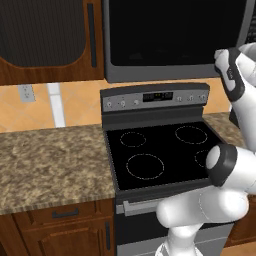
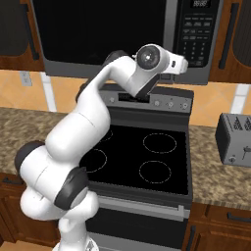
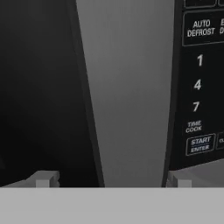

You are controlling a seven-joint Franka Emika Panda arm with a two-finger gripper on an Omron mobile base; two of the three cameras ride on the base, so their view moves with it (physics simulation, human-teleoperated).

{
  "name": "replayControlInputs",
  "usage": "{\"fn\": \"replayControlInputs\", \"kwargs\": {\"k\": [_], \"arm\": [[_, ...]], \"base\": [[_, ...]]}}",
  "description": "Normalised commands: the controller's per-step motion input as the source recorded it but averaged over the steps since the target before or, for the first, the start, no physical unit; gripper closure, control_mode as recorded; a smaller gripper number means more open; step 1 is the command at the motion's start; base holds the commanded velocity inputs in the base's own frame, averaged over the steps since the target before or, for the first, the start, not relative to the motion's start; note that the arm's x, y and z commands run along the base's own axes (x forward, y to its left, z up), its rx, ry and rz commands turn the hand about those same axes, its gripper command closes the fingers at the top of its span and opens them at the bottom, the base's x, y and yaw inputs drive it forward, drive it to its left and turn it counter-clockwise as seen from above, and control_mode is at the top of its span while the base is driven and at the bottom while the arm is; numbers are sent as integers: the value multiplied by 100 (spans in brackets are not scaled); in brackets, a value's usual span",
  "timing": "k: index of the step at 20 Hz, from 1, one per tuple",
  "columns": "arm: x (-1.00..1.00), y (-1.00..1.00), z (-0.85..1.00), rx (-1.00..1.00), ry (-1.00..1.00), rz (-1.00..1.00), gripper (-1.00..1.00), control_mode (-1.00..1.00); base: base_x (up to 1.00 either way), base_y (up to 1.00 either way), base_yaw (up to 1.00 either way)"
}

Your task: Open the microwave, place the bowl with waffle inside the microwave, then close the microwave door and turn it on.

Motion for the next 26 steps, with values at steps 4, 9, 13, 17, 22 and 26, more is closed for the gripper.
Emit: {"fn": "replayControlInputs", "kwargs": {"k": [4, 9, 13, 17, 22, 26], "arm": [[41, 0, 0, 1, 0, 0, -100, -100], [36, -8, 0, 2, 0, 0, -100, -100], [-9, -2, 0, 2, -1, 0, -100, -100], [-70, 0, 0, 0, -9, -1, -100, -100], [-68, -7, 0, 0, -4, -3, -100, -100], [-51, -27, 0, 0, 0, 0, -100, -100]], "base": [[0, 0, 0], [0, 0, 0], [0, 0, 0], [0, 0, 0], [0, 0, 0], [0, 0, 0]]}}
